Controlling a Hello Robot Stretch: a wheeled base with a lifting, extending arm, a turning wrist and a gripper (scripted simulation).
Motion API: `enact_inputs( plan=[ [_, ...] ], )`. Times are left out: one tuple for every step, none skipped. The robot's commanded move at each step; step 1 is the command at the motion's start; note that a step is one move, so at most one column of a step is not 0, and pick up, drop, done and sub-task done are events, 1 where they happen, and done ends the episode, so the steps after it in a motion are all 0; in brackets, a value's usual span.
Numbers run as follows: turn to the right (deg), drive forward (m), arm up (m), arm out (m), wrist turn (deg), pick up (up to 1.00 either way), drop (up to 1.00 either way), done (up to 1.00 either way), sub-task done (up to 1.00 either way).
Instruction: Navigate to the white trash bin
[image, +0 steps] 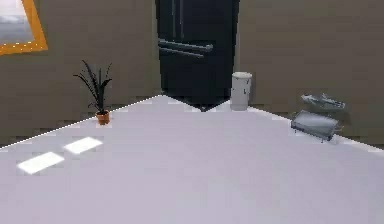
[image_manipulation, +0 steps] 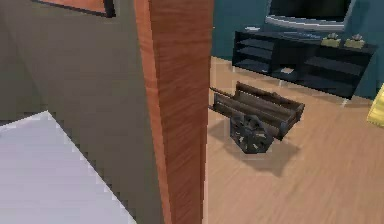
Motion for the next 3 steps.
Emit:
enact_inputs(
  plan=[
    [24.0,0.0,0.0,0.0,0.0,0.0,0.0,0.0,0.0],
    [0.0,1.0,0.0,0.0,0.0,0.0,0.0,0.0,0.0],
    [0.0,1.0,0.0,0.0,0.0,0.0,0.0,0.0,0.0]
  ],
)
